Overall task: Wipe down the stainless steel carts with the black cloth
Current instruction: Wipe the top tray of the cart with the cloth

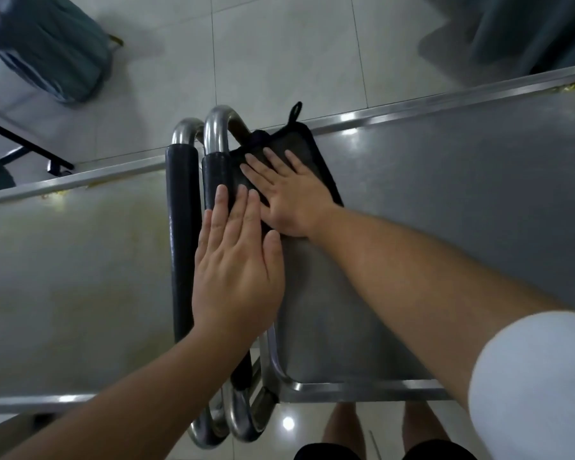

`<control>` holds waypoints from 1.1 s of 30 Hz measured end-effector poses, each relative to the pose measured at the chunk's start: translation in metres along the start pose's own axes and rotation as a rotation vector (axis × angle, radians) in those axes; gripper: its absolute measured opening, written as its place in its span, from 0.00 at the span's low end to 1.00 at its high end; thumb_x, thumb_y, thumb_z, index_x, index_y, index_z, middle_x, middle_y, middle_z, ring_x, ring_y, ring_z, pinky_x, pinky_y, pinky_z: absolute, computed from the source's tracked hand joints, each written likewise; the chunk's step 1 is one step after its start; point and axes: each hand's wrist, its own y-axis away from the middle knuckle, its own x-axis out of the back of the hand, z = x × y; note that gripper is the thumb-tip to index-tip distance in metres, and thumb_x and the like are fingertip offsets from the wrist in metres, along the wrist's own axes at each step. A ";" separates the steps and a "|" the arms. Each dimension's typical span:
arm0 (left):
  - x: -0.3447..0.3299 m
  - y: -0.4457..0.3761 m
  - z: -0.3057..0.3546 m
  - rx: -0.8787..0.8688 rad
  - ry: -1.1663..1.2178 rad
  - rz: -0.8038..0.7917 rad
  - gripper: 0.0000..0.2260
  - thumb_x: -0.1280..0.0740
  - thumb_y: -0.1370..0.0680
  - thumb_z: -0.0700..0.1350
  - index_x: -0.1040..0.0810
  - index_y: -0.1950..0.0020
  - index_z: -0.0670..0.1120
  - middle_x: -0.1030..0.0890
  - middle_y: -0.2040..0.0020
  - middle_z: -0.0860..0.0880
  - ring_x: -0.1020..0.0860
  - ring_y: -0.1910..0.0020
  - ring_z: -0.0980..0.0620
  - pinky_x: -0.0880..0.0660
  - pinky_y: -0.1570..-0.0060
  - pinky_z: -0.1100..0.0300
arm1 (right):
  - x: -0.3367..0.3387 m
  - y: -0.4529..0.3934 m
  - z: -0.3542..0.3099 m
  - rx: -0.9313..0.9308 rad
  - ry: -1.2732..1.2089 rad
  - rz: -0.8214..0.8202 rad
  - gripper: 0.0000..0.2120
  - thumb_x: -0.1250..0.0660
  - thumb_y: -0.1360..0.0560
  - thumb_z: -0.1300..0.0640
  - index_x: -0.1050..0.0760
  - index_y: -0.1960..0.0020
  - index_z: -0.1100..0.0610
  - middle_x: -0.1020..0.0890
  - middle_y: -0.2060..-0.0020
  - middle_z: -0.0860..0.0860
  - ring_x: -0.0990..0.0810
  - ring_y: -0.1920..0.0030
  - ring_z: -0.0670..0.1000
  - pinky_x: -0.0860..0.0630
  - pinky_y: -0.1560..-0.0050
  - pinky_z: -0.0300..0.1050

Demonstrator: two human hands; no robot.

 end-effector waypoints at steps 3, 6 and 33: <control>-0.001 0.000 0.000 -0.001 -0.009 -0.006 0.29 0.53 0.13 0.56 0.43 0.14 0.45 0.46 0.13 0.51 0.61 0.15 0.59 0.63 0.17 0.56 | 0.009 -0.002 0.040 0.122 0.104 -0.013 0.35 0.53 0.18 0.34 0.54 0.15 0.45 0.52 0.16 0.44 0.56 0.16 0.49 0.59 0.18 0.55; -0.003 0.000 -0.001 -0.002 0.007 0.006 0.29 0.52 0.13 0.56 0.42 0.14 0.45 0.45 0.14 0.52 0.60 0.15 0.59 0.62 0.17 0.57 | 0.020 0.003 0.090 -0.045 0.118 0.047 0.36 0.52 0.19 0.33 0.52 0.15 0.45 0.50 0.16 0.46 0.54 0.16 0.52 0.57 0.18 0.57; -0.006 0.002 0.002 -0.038 -0.101 0.016 0.29 0.56 0.13 0.60 0.44 0.13 0.50 0.45 0.13 0.50 0.60 0.14 0.51 0.66 0.18 0.52 | -0.068 0.131 -0.050 -0.165 -0.002 0.063 0.38 0.54 0.17 0.33 0.58 0.15 0.51 0.54 0.15 0.48 0.62 0.17 0.55 0.53 0.19 0.63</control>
